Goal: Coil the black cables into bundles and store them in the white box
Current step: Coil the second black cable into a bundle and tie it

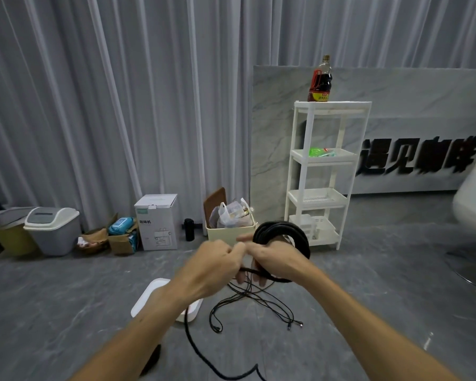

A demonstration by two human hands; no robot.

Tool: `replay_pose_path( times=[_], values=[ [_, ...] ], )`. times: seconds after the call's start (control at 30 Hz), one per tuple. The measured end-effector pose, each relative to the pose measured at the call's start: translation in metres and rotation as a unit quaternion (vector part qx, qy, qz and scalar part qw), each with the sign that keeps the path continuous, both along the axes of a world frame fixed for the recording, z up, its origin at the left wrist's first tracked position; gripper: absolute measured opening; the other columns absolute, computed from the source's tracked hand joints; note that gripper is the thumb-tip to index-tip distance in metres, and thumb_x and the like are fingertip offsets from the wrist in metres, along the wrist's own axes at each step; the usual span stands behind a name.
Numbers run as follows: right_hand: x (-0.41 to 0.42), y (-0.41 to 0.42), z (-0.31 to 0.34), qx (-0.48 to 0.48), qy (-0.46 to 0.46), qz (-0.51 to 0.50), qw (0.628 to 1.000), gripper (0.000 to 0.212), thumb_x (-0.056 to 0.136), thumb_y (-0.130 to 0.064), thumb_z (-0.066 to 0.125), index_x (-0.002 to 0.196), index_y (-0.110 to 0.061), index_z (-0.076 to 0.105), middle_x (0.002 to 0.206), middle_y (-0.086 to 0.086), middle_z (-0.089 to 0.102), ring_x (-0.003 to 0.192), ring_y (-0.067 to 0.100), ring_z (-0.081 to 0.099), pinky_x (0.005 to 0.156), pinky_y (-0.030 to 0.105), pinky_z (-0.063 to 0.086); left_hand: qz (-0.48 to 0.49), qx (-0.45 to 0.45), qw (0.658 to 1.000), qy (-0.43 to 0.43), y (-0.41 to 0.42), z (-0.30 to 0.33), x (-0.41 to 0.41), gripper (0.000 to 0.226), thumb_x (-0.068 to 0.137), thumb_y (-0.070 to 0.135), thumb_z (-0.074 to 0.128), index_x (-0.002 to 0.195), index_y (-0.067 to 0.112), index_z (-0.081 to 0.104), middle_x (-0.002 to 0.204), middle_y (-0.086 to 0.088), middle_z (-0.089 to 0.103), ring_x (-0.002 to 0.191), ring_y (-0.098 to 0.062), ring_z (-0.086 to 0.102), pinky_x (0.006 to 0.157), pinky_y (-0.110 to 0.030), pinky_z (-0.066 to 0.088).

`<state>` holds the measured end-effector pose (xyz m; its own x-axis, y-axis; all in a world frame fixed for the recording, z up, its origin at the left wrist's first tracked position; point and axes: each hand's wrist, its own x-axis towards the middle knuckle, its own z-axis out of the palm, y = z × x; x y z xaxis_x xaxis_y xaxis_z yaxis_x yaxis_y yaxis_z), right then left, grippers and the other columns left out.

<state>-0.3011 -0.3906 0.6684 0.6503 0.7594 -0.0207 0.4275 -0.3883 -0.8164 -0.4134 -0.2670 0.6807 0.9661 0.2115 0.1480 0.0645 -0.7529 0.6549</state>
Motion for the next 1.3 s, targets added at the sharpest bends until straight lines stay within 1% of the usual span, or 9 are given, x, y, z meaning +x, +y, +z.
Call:
replay_pose_path(
  times=[0.1,0.2,0.33,0.43,0.6,0.77,0.93,1.1,1.3],
  values=[
    [-0.004,-0.023,0.005,-0.028,0.138,0.089,0.986,0.039,0.096,-0.052,0.052,0.087,-0.026,0.079,0.052,0.006,0.062,0.046,0.019,0.059,0.049,0.02,0.048,0.034,-0.006,0.996,-0.083,0.018,0.005,0.001,0.059,0.085,0.045,0.027,0.039,0.022,0.058,0.045,0.012,0.054,0.048,-0.004,0.048,0.057,-0.029,0.035],
    [-0.013,-0.003,0.014,-0.042,0.223,0.146,0.963,0.07,0.098,-0.064,0.04,0.115,-0.005,0.072,0.041,0.002,0.046,0.035,0.015,0.046,0.042,0.022,0.042,-0.006,-0.082,0.993,-0.089,0.02,0.01,0.003,0.061,0.085,0.046,0.026,0.039,0.021,0.057,0.048,0.003,0.055,0.05,-0.004,0.046,0.061,-0.027,0.04],
    [-0.026,0.014,0.019,0.006,0.287,0.159,0.945,0.056,0.105,-0.041,0.042,0.136,0.004,0.055,0.03,-0.012,0.044,0.03,0.004,0.047,0.044,0.014,0.038,-0.049,-0.267,0.956,-0.116,0.011,0.016,0.015,0.06,0.091,0.04,0.033,0.041,0.016,0.057,0.049,-0.001,0.058,0.052,-0.009,0.054,0.056,-0.014,0.045],
    [-0.025,-0.011,0.016,0.042,0.429,0.409,0.804,0.05,0.099,-0.049,0.047,0.121,-0.008,0.068,0.04,-0.007,0.04,0.033,0.009,0.036,0.039,0.02,0.032,-0.06,-0.306,0.937,-0.156,0.004,0.022,0.022,0.053,0.086,0.042,0.039,0.042,0.015,0.054,0.047,-0.001,0.051,0.048,-0.009,0.047,0.051,-0.015,0.04],
    [-0.026,-0.006,0.027,0.163,0.53,0.451,0.7,0.04,0.098,-0.016,0.04,0.128,0.004,0.057,0.044,0.001,0.04,0.035,0.014,0.037,0.044,0.019,0.046,-0.095,-0.378,0.902,-0.188,0.002,0.029,0.023,0.043,0.091,0.044,0.045,0.059,0.016,0.053,0.062,-0.001,0.049,0.064,-0.017,0.041,0.064,-0.028,0.036],
    [-0.029,-0.007,0.043,0.254,0.542,0.415,0.685,0.039,0.096,-0.011,0.04,0.131,0.002,0.053,0.044,0.005,0.043,0.036,0.017,0.038,0.049,0.024,0.048,-0.106,-0.442,0.875,-0.168,-0.004,0.032,0.022,0.037,0.088,0.053,0.053,0.073,0.02,0.057,0.075,-0.005,0.052,0.073,-0.015,0.053,0.078,-0.032,0.042],
    [-0.04,0.017,0.052,0.345,0.5,0.376,0.7,0.055,0.1,-0.02,0.039,0.153,-0.01,0.033,0.059,0.004,0.06,0.049,0.015,0.059,0.059,0.028,0.053,-0.124,-0.502,0.852,-0.084,0.002,0.02,0.019,0.078,0.084,0.086,0.023,0.055,0.033,0.072,0.052,0.007,0.064,0.044,-0.006,0.062,0.041,-0.018,0.049],
    [-0.031,0.031,0.066,0.418,0.496,0.272,0.711,0.05,0.099,-0.031,0.052,0.148,-0.019,0.047,0.076,0.004,0.065,0.071,0.017,0.067,0.071,0.031,0.056,-0.127,-0.666,0.727,-0.113,0.011,0.0,0.014,0.07,0.103,0.059,0.026,0.125,0.007,0.067,0.131,-0.016,0.063,0.125,-0.026,0.058,0.105,-0.041,0.045],
    [-0.019,0.035,0.071,0.434,0.48,0.183,0.74,0.051,0.091,-0.027,0.062,0.14,-0.017,0.056,0.087,0.009,0.071,0.08,0.024,0.073,0.074,0.036,0.06,-0.13,-0.636,0.759,-0.037,0.021,-0.008,0.012,0.09,0.094,0.073,0.026,0.131,-0.002,0.061,0.14,-0.03,0.051,0.132,-0.042,0.05,0.115,-0.049,0.035]
  ],
)
